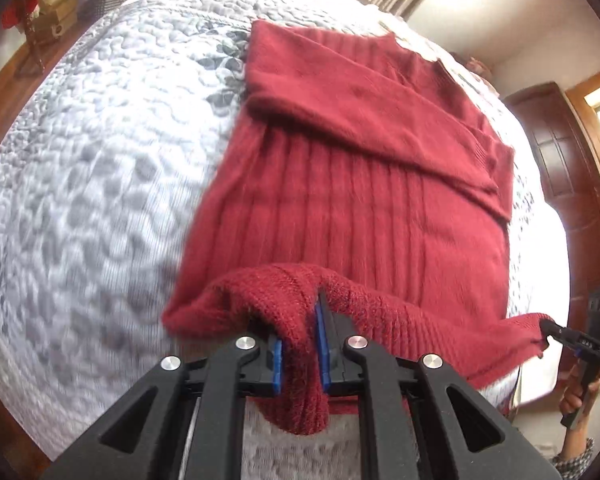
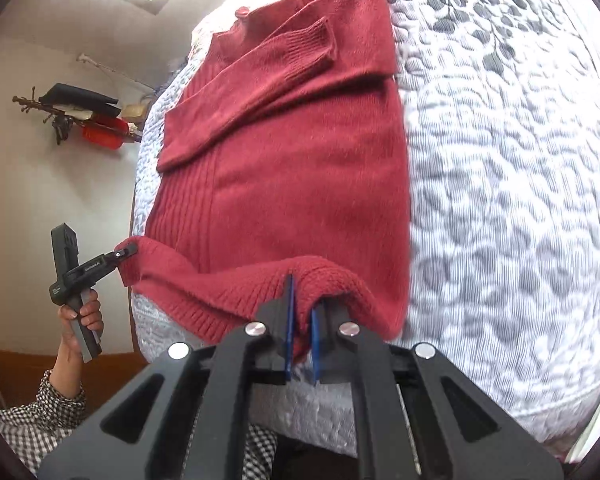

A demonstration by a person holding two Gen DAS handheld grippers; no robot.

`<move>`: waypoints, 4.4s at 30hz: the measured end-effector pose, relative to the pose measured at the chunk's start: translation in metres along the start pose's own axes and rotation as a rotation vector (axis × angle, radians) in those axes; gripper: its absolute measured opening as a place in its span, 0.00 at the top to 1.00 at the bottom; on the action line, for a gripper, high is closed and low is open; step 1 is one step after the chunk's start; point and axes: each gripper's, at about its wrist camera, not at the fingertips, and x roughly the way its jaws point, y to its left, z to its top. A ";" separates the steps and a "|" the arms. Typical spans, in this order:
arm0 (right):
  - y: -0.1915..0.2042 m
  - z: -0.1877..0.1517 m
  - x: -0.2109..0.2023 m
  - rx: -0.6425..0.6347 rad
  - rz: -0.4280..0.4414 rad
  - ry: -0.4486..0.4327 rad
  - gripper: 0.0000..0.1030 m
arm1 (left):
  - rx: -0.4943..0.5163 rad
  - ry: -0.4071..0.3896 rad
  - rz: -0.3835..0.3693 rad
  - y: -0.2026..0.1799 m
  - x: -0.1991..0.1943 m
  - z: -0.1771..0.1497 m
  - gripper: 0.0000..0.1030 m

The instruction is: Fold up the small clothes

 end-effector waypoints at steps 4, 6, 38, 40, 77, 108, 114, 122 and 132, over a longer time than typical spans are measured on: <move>-0.014 0.036 0.014 0.031 0.004 0.021 0.95 | -0.038 0.018 0.011 -0.003 0.028 0.032 0.87; -0.018 0.052 0.026 0.044 0.001 0.038 0.95 | -0.068 0.037 0.008 0.004 0.039 0.045 0.87; -0.021 0.094 0.041 -0.225 -0.237 0.080 0.44 | 0.368 0.003 0.249 -0.046 0.061 0.095 0.33; -0.022 0.092 0.046 -0.232 -0.255 0.094 0.44 | 0.391 0.009 0.252 -0.051 0.067 0.096 0.33; -0.002 0.102 -0.021 -0.242 -0.117 -0.075 0.95 | 0.301 -0.174 0.107 -0.058 0.021 0.125 0.89; -0.021 0.290 0.037 -0.085 -0.255 -0.122 0.75 | 0.092 -0.155 0.171 -0.054 0.114 0.284 0.56; -0.011 0.231 0.004 -0.181 -0.243 -0.117 0.57 | 0.107 -0.155 0.141 -0.027 0.061 0.240 0.40; -0.032 0.132 0.003 -0.137 -0.186 -0.012 0.52 | 0.050 -0.047 0.105 0.021 0.058 0.150 0.39; -0.041 0.099 0.041 -0.100 -0.170 0.089 0.92 | 0.005 0.005 0.116 0.017 0.079 0.119 0.77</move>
